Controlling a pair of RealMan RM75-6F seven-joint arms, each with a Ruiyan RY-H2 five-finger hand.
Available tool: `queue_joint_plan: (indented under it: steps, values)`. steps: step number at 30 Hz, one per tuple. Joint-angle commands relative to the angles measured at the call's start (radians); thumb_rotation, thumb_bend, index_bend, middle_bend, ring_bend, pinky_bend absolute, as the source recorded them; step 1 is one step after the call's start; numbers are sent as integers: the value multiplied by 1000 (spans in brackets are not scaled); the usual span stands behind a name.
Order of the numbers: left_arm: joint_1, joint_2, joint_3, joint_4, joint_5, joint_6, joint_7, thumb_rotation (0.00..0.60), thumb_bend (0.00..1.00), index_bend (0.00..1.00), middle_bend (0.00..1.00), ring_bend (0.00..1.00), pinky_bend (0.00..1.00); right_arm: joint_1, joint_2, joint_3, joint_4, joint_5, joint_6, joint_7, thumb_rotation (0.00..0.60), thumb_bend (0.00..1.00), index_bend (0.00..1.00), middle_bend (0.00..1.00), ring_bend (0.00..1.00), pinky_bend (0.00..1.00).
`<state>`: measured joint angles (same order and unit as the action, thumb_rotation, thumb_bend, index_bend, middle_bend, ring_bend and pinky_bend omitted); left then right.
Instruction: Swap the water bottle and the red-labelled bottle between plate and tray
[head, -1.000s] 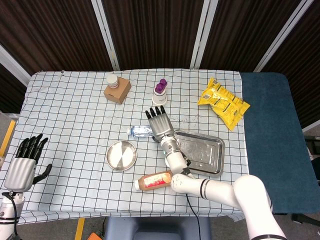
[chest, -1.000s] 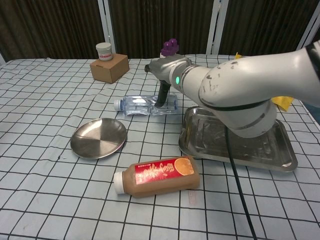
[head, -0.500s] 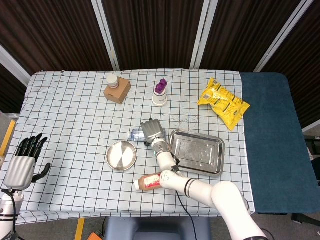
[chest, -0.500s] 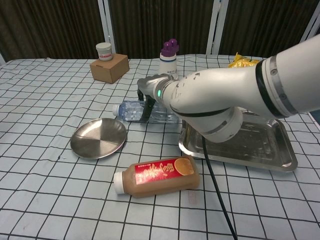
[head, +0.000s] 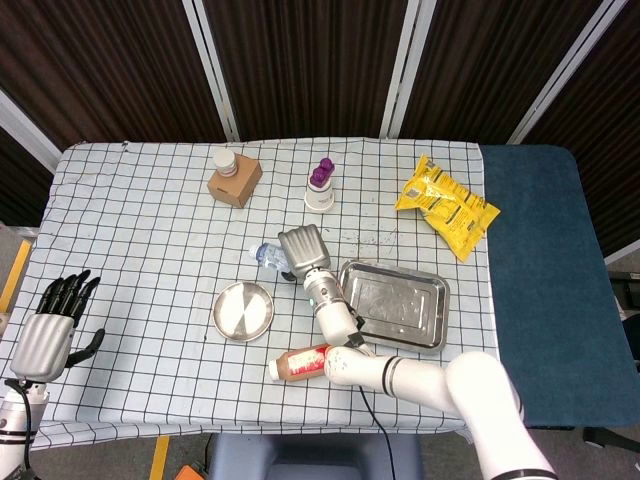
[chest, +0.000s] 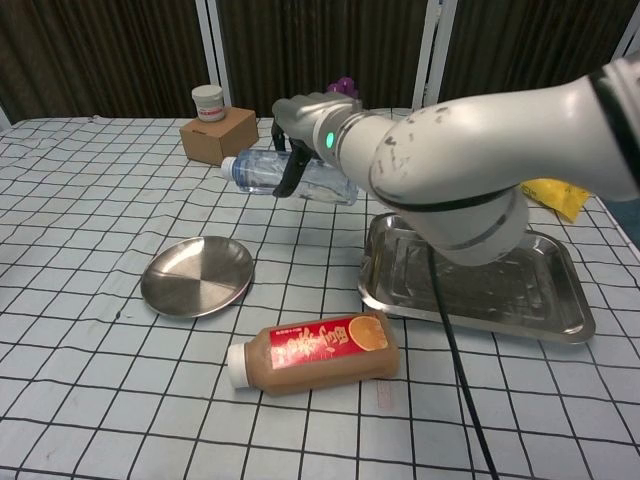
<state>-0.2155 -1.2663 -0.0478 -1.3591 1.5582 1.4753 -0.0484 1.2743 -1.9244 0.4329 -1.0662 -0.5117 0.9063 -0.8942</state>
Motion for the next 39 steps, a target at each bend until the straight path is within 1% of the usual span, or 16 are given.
queue_joint_plan:
  steps: [1, 3, 5, 7, 9, 11, 14, 18, 20, 21, 24, 30, 34, 37, 38, 39]
  values:
    - [3, -1, 8, -13, 15, 9, 15, 600, 397, 0, 0, 0, 88, -174, 290, -57, -440, -52, 204, -28, 600, 481, 885, 824, 741, 996]
    - [6, -1, 15, -22, 24, 12, 28, 600, 398, 0, 0, 0, 88, -254, 395, -99, -586, -91, 254, 1, 600, 481, 881, 824, 737, 985]
    - [7, -1, 20, -33, 30, 12, 44, 600, 398, 0, 0, 0, 88, -319, 474, -152, -670, -152, 282, 33, 600, 481, 873, 824, 730, 971]
    - [6, -4, 25, -43, 38, 10, 57, 600, 398, 0, 0, 0, 88, -388, 548, -220, -723, -232, 300, 79, 600, 481, 866, 824, 723, 961]
    - [2, -10, 29, -47, 45, 3, 69, 600, 399, 0, 0, 0, 88, -451, 593, -283, -730, -311, 305, 146, 600, 481, 860, 824, 715, 949]
    - [-3, -15, 33, -49, 48, -8, 74, 600, 399, 0, 0, 0, 88, -500, 607, -322, -706, -360, 289, 238, 600, 480, 852, 824, 704, 920]
    - [-13, -19, 43, -57, 46, -41, 61, 600, 399, 0, 0, 0, 88, -555, 591, -362, -607, -445, 259, 380, 600, 475, 830, 824, 673, 857]
    - [-20, -21, 48, -56, 46, -60, 58, 600, 399, 0, 0, 0, 88, -574, 570, -381, -546, -497, 249, 432, 600, 472, 820, 824, 647, 800]
    - [-27, -27, 51, -53, 38, -85, 69, 600, 399, 0, 0, 0, 88, -586, 544, -402, -491, -537, 230, 464, 600, 467, 803, 824, 622, 747]
    - [-32, -32, 54, -55, 32, -104, 83, 600, 399, 0, 0, 0, 88, -583, 512, -421, -434, -578, 221, 454, 600, 465, 793, 824, 612, 724]
    - [-32, -31, 53, -61, 28, -104, 92, 600, 399, 0, 0, 0, 88, -586, 463, -426, -362, -613, 208, 459, 600, 459, 757, 809, 577, 661]
    - [-27, -21, 56, -65, 29, -97, 82, 600, 399, 0, 0, 0, 87, -581, 409, -398, -307, -609, 123, 539, 600, 426, 522, 621, 413, 524]
    - [-23, -16, 61, -70, 39, -85, 79, 600, 398, 0, 0, 0, 87, -573, 396, -388, -304, -581, 79, 516, 600, 417, 376, 514, 317, 447]
    - [-22, -14, 65, -70, 45, -82, 73, 600, 397, 0, 0, 0, 88, -561, 425, -391, -353, -514, 22, 445, 600, 399, 153, 353, 178, 318]
    - [-23, -15, 66, -69, 48, -83, 72, 600, 396, 0, 0, 0, 88, -550, 449, -390, -385, -470, -16, 421, 600, 385, 59, 246, 90, 228]
    - [-23, -16, 68, -68, 50, -85, 73, 600, 396, 0, 0, 0, 88, -541, 466, -386, -408, -439, -36, 407, 600, 371, 16, 156, 36, 145]
